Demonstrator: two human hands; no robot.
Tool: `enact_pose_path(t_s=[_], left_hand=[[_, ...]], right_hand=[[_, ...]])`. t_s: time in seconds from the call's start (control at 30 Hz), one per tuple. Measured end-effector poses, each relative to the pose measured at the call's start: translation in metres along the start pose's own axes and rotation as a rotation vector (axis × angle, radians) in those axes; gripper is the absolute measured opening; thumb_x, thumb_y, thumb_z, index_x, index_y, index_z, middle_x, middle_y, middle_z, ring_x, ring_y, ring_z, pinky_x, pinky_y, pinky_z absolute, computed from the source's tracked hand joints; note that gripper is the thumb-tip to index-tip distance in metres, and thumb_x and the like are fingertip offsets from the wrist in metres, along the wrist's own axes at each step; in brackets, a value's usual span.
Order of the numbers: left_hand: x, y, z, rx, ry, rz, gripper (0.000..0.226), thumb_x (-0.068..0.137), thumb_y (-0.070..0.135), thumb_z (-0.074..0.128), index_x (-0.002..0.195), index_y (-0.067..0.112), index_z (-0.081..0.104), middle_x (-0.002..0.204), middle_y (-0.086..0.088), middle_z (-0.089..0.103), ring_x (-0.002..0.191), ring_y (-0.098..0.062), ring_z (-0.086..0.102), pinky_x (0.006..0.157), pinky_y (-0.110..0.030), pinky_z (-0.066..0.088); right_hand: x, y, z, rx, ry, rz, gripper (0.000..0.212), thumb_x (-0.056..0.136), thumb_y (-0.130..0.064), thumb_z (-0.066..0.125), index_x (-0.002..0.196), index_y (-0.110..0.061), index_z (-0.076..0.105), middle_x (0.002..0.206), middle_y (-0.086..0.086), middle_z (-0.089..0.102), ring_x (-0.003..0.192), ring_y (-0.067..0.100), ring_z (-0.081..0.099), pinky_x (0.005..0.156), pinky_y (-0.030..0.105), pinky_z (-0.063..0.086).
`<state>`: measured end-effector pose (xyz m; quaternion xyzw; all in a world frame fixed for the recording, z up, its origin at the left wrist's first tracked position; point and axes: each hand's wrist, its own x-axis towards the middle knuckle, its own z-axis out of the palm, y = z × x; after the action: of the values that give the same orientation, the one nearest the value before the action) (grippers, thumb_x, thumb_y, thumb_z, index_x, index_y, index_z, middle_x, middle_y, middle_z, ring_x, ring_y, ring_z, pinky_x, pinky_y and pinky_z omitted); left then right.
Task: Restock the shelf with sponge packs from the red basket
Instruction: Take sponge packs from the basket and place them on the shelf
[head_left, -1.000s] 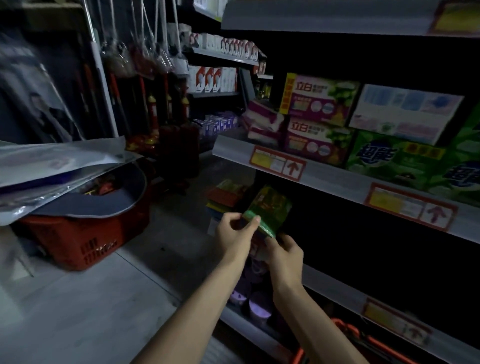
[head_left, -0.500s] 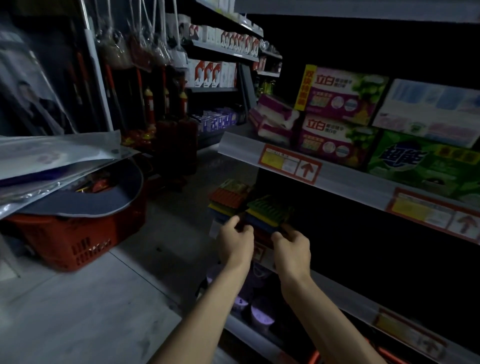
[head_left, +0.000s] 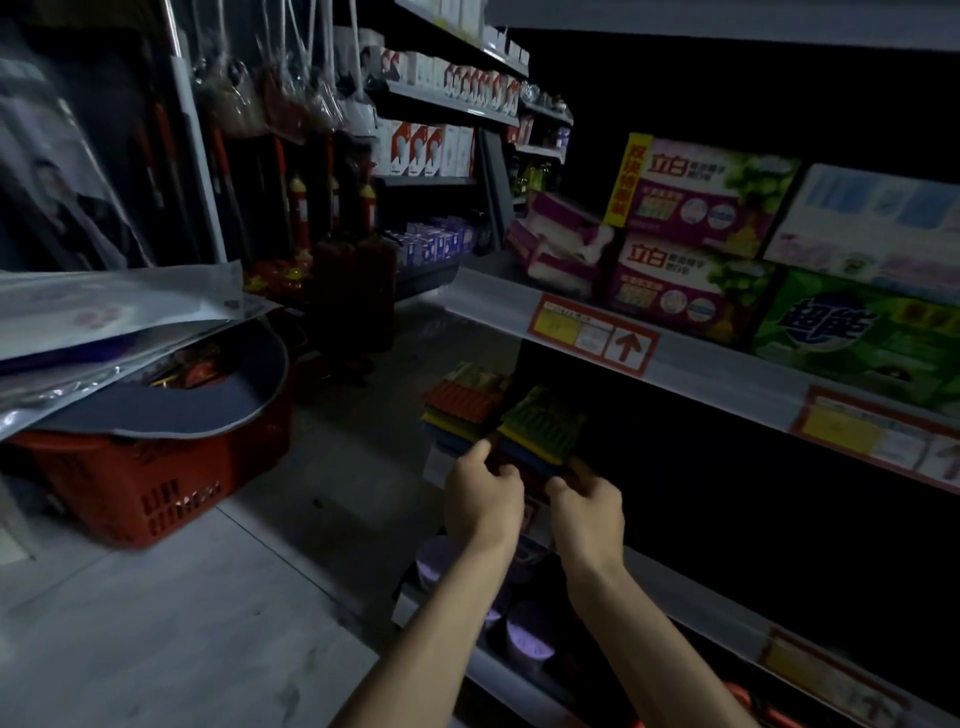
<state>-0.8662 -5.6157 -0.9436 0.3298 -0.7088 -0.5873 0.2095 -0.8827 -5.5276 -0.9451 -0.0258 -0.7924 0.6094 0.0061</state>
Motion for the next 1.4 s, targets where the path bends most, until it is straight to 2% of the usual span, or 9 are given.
enact_pose_path(t_s=[0.13, 0.27, 0.33, 0.43, 0.6, 0.73, 1.0, 1.23, 1.4], left_hand=[[0.001, -0.003, -0.002, 0.067, 0.017, 0.004, 0.045, 0.102, 0.017, 0.055, 0.147, 0.021, 0.053, 0.144, -0.005, 0.060, 0.124, -0.026, 0.063, 0.095, -0.039, 0.055], [0.005, -0.005, -0.011, -0.078, 0.129, -0.056, 0.031, 0.100, 0.010, 0.056, 0.129, 0.019, 0.064, 0.109, 0.002, 0.068, 0.094, -0.019, 0.064, 0.075, -0.031, 0.048], [0.012, -0.010, -0.017, -0.159, 0.189, -0.104, 0.025, 0.099, 0.009, 0.059, 0.122, 0.018, 0.064, 0.102, 0.003, 0.066, 0.085, -0.016, 0.059, 0.069, -0.027, 0.044], [0.030, -0.020, -0.025, -0.230, 0.233, -0.133, 0.030, 0.097, 0.007, 0.063, 0.127, 0.014, 0.061, 0.110, -0.006, 0.070, 0.089, -0.018, 0.061, 0.075, -0.031, 0.046], [0.052, -0.028, -0.028, -0.282, 0.214, -0.124, 0.050, 0.098, 0.008, 0.063, 0.147, 0.013, 0.051, 0.140, -0.010, 0.061, 0.125, -0.028, 0.061, 0.100, -0.036, 0.048], [0.059, -0.031, -0.025, -0.267, 0.202, -0.118, 0.055, 0.099, 0.007, 0.062, 0.151, 0.014, 0.046, 0.150, -0.008, 0.053, 0.135, -0.028, 0.053, 0.102, -0.034, 0.045], [0.067, -0.040, -0.018, -0.294, 0.227, -0.109, 0.054, 0.098, 0.005, 0.063, 0.149, 0.012, 0.049, 0.147, -0.009, 0.056, 0.133, -0.027, 0.056, 0.098, -0.032, 0.045], [0.066, -0.041, -0.016, -0.315, 0.228, -0.106, 0.054, 0.098, 0.002, 0.061, 0.150, 0.011, 0.048, 0.147, -0.009, 0.056, 0.133, -0.027, 0.055, 0.096, -0.029, 0.043], [0.066, -0.042, -0.015, -0.301, 0.226, -0.097, 0.054, 0.097, 0.003, 0.062, 0.149, 0.012, 0.050, 0.146, -0.010, 0.057, 0.131, -0.028, 0.057, 0.100, -0.034, 0.046]], right_hand=[[0.003, 0.002, -0.002, -0.126, 0.039, 0.000, 0.023, 0.099, -0.014, 0.059, 0.119, -0.005, 0.066, 0.074, 0.006, 0.064, 0.059, 0.018, 0.059, 0.054, 0.030, 0.045], [0.005, 0.002, -0.002, -0.253, 0.094, -0.031, 0.029, 0.093, -0.018, 0.068, 0.120, -0.010, 0.072, 0.092, 0.009, 0.073, 0.085, 0.026, 0.068, 0.072, 0.031, 0.051], [0.006, 0.003, -0.002, -0.299, 0.111, -0.024, 0.026, 0.091, -0.024, 0.072, 0.110, -0.006, 0.075, 0.084, 0.009, 0.069, 0.074, 0.024, 0.063, 0.072, 0.033, 0.053], [0.008, 0.004, 0.001, -0.350, 0.123, -0.050, 0.030, 0.088, -0.034, 0.078, 0.105, -0.009, 0.077, 0.074, 0.004, 0.067, 0.071, 0.024, 0.065, 0.071, 0.036, 0.058], [0.008, 0.002, 0.004, -0.363, 0.171, -0.087, 0.023, 0.088, -0.036, 0.078, 0.106, -0.021, 0.080, 0.088, 0.006, 0.077, 0.085, 0.028, 0.072, 0.070, 0.032, 0.054], [0.009, 0.009, 0.006, -0.359, 0.200, -0.128, 0.017, 0.090, -0.032, 0.076, 0.104, -0.026, 0.080, 0.094, 0.004, 0.079, 0.090, 0.028, 0.072, 0.074, 0.033, 0.056], [0.013, 0.022, 0.002, -0.458, 0.175, -0.292, 0.017, 0.093, -0.018, 0.067, 0.101, -0.027, 0.079, 0.090, 0.001, 0.078, 0.083, 0.024, 0.073, 0.069, 0.032, 0.056], [0.013, 0.029, -0.002, -0.645, 0.141, -0.447, 0.012, 0.100, -0.017, 0.058, 0.096, -0.021, 0.069, 0.069, 0.005, 0.067, 0.061, 0.026, 0.065, 0.052, 0.037, 0.050], [0.013, 0.027, -0.006, -0.703, 0.101, -0.470, 0.014, 0.101, -0.016, 0.055, 0.092, -0.022, 0.065, 0.071, 0.002, 0.066, 0.063, 0.025, 0.064, 0.053, 0.037, 0.049]])
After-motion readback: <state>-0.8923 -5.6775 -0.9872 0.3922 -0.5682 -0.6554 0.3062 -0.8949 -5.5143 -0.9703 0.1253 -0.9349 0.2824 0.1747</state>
